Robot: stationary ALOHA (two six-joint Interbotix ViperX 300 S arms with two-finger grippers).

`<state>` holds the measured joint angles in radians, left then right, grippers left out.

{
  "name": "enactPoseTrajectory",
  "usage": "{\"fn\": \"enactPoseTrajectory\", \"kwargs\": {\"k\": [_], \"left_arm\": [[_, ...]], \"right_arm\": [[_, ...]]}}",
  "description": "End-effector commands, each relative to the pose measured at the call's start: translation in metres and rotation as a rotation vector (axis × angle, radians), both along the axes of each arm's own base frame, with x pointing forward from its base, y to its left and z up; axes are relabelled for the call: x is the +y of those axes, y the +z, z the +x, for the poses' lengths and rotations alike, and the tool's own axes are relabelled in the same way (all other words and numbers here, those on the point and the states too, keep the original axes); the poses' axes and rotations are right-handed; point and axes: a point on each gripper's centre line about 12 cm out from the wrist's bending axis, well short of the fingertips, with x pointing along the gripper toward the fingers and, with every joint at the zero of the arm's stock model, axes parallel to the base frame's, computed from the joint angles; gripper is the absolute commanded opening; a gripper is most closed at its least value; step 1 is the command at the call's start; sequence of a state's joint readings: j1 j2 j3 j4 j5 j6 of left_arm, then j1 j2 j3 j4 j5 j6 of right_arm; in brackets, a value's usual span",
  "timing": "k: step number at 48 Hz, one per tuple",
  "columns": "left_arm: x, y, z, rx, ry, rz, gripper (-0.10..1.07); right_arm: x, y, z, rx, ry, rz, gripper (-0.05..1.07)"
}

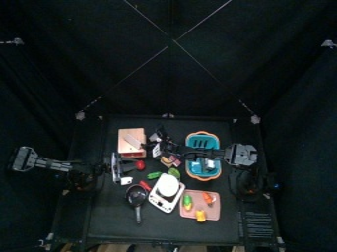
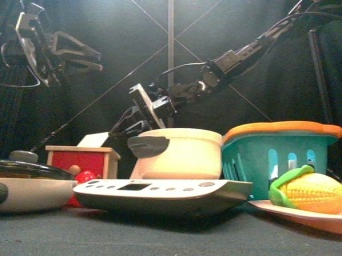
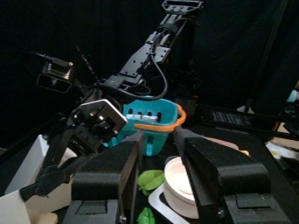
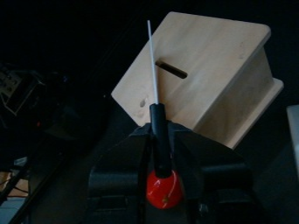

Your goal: Place cleaver on drawer

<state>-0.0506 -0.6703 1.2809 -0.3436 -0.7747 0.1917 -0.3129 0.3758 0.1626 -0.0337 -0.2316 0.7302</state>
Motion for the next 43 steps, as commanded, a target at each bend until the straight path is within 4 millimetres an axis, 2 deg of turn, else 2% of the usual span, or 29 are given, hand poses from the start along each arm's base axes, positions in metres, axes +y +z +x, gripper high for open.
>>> {"fn": "enactPoseTrajectory", "kwargs": {"k": [1,11,43], "left_arm": [[0.001,0.004,0.002,-0.012,0.003,0.001,0.75],[0.000,0.002,0.002,-0.003,0.002,-0.001,0.75],[0.000,-0.002,0.001,0.016,-0.002,-0.002,0.75]], "right_arm": [[-0.001,0.023,0.003,-0.050,0.002,-0.020,0.68],[0.000,0.022,0.004,-0.044,0.005,-0.019,0.77],[0.009,0.032,0.006,0.013,0.053,-0.082,0.77]]}}
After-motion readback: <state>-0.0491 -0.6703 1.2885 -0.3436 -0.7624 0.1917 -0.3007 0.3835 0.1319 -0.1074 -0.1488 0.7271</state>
